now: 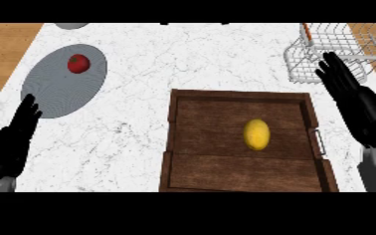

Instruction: Pick the lemon from the tray and place it in the tiered basket

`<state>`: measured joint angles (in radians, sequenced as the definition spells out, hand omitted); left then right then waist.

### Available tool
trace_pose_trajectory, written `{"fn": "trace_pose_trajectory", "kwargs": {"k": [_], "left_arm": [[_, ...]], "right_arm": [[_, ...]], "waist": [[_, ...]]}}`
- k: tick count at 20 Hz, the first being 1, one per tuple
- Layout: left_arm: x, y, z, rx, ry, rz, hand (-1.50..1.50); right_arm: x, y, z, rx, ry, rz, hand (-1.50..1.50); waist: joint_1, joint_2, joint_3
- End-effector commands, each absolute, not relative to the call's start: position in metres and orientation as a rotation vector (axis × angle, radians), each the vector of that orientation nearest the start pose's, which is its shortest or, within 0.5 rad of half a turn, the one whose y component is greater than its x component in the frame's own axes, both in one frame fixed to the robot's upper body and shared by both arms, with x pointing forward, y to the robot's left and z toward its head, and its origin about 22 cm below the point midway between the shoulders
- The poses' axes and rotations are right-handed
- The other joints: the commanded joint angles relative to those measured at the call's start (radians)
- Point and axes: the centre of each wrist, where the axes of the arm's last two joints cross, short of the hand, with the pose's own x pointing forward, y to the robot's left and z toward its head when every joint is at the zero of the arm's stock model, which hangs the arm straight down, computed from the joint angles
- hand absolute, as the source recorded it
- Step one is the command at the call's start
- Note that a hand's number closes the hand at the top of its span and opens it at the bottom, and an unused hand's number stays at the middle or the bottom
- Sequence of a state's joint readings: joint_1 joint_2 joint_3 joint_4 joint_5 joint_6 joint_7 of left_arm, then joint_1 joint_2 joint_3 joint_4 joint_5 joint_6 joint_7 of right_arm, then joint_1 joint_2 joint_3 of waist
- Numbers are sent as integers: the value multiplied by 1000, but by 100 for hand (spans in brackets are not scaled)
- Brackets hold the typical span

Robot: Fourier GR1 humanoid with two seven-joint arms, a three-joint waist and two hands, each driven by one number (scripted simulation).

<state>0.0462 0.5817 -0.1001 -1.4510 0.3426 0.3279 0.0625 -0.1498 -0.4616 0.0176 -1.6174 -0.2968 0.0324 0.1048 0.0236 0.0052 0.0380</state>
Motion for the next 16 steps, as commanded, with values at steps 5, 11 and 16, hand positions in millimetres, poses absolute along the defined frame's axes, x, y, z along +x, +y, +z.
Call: {"fn": "trace_pose_trajectory", "kwargs": {"k": [5, 11, 16], "left_arm": [[254, 294, 36, 351, -1610, -14, 0], [257, 239, 30, 223, -1659, -36, 0], [271, 230, 39, 231, -1668, -91, 0]], "right_arm": [[261, -314, 94, 32, -1987, -308, 150], [240, -299, 33, 383, -1803, -661, -150], [173, -330, 22, 376, -1963, -437, -150]], "waist": [[-91, -17, -34], [-86, -9, -30], [-52, -8, -37]]}}
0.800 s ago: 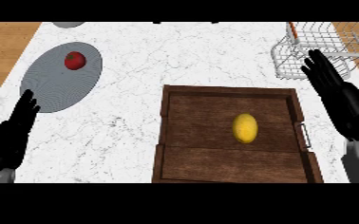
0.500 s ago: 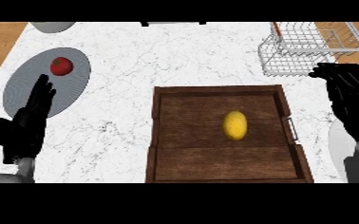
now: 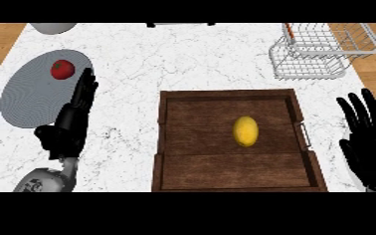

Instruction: Pick the lemon from the tray and place it in the tiered basket

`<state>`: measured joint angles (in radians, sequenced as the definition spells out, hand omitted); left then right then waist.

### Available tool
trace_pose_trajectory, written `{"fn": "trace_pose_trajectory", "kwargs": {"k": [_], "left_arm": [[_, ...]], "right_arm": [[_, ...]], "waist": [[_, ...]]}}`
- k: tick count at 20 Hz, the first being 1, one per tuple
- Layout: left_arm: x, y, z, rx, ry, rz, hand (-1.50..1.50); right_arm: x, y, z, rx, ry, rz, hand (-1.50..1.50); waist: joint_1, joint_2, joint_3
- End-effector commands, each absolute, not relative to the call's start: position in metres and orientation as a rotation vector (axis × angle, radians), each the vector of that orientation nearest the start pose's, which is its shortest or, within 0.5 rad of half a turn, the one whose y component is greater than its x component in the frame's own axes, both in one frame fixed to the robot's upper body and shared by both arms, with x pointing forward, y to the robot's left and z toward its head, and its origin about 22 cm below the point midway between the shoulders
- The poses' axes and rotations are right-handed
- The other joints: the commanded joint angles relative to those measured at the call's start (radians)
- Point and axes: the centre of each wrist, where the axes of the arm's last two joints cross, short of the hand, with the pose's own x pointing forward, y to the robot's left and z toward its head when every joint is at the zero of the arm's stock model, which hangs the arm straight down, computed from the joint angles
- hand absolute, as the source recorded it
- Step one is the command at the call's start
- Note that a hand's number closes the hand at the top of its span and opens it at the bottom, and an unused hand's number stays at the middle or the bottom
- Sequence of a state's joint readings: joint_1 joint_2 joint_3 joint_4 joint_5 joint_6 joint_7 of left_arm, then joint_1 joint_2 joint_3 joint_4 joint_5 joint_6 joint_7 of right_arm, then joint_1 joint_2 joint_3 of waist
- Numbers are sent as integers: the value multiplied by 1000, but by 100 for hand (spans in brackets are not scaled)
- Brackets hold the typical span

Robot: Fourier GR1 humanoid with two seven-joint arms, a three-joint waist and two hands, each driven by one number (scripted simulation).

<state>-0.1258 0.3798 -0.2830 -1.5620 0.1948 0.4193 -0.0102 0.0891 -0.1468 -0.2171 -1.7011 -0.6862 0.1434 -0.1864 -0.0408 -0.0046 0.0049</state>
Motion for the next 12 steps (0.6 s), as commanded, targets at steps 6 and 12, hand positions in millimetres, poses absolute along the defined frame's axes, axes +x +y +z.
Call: {"fn": "trace_pose_trajectory", "kwargs": {"k": [6, 12], "left_arm": [[265, 216, 27, 238, -1653, -67, 0], [267, 211, 28, 222, -1659, -95, 0]], "right_arm": [[137, -377, 77, -12, -1860, 65, -150], [135, -366, 150, -389, -1686, 616, -150]], "waist": [[-1, -1, -8], [13, 3, -14]]}}
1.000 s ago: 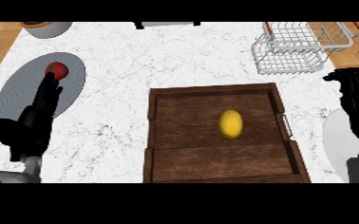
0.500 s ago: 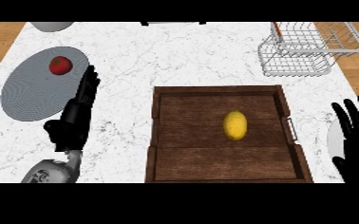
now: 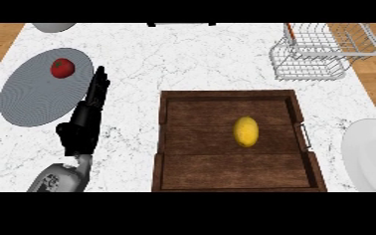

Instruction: Pick the lemon from the tray and place it in the tiered basket

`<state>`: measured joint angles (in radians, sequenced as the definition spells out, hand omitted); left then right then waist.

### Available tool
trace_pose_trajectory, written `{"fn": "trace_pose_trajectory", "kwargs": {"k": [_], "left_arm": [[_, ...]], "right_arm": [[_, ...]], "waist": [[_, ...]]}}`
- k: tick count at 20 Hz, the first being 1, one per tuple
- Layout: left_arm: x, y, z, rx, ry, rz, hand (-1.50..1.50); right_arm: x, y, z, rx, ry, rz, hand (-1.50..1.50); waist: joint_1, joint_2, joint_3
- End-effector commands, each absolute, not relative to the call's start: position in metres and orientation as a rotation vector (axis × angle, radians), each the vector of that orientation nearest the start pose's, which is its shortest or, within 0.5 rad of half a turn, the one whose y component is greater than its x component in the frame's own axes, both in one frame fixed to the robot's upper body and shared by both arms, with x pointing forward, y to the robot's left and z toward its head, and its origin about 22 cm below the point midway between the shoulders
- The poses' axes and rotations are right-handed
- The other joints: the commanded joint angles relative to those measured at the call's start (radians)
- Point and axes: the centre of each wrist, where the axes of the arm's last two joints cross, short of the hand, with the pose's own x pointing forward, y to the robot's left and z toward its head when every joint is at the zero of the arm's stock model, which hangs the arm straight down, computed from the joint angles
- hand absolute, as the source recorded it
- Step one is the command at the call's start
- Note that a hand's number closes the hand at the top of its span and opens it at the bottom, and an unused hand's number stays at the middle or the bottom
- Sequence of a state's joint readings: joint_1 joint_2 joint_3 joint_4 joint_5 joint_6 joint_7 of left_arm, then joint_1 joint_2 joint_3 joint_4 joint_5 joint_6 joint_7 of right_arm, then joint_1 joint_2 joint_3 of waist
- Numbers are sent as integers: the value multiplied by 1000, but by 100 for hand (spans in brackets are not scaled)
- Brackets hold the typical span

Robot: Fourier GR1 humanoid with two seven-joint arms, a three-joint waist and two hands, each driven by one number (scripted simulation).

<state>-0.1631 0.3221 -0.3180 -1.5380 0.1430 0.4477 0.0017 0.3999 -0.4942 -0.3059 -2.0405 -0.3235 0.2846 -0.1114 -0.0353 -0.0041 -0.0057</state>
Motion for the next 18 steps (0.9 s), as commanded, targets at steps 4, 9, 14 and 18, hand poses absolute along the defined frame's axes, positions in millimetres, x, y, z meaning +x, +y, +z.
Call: {"fn": "trace_pose_trajectory", "kwargs": {"k": [4, 9, 14, 18], "left_arm": [[270, 206, 36, 190, -1677, -116, 0], [273, 191, 46, 173, -1685, -115, 0], [268, 205, 25, 164, -1675, -136, 0], [279, 195, 45, 166, -1664, -127, 0]], "right_arm": [[134, -338, 188, -583, -1552, 785, -150], [123, -288, 214, -652, -1397, 842, -150], [121, -249, 232, -634, -1322, 868, -150], [148, -230, 237, -652, -1296, 894, -150]], "waist": [[37, 8, -2], [60, 10, 0], [70, 11, 0], [67, 8, 3]]}}
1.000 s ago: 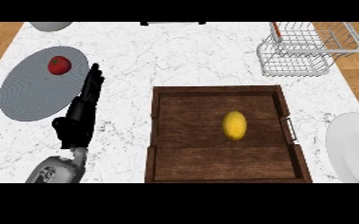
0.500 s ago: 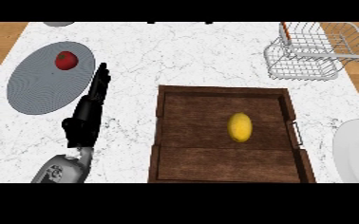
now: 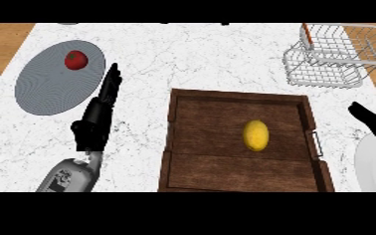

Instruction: Pick the lemon from the tray and place it in the tiered basket

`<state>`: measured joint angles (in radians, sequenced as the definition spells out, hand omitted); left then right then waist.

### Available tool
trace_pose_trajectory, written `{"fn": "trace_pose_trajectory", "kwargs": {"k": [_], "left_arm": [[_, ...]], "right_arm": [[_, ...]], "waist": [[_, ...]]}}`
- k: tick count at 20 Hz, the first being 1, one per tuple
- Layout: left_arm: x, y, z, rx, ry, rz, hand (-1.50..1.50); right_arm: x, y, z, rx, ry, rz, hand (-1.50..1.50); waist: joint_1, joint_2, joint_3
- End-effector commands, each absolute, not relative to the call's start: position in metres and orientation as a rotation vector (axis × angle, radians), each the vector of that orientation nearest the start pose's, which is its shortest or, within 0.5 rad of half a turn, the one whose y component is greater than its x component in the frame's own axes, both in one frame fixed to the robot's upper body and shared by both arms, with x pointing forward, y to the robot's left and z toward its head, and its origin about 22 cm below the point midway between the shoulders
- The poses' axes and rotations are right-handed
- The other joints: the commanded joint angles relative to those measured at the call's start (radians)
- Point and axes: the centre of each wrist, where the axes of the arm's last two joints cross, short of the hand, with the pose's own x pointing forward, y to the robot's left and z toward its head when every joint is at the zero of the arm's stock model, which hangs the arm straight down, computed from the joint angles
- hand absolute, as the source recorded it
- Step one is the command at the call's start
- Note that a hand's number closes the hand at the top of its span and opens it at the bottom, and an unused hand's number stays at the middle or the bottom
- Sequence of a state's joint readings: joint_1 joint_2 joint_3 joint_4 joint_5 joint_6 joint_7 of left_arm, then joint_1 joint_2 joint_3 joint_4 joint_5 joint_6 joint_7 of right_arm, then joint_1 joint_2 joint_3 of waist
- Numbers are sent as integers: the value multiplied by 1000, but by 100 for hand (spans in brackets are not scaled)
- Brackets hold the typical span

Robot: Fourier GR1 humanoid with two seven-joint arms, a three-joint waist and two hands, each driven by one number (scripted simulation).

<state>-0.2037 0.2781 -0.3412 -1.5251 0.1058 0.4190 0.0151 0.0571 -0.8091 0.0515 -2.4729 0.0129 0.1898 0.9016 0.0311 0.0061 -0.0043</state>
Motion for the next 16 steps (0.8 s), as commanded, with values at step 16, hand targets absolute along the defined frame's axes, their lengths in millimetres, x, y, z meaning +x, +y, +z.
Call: {"fn": "trace_pose_trajectory", "kwargs": {"k": [16], "left_arm": [[286, 201, 40, 193, -1676, -126, 0]], "right_arm": [[173, -194, 221, -695, -1052, 994, -150]], "waist": [[-31, -7, 2]]}}
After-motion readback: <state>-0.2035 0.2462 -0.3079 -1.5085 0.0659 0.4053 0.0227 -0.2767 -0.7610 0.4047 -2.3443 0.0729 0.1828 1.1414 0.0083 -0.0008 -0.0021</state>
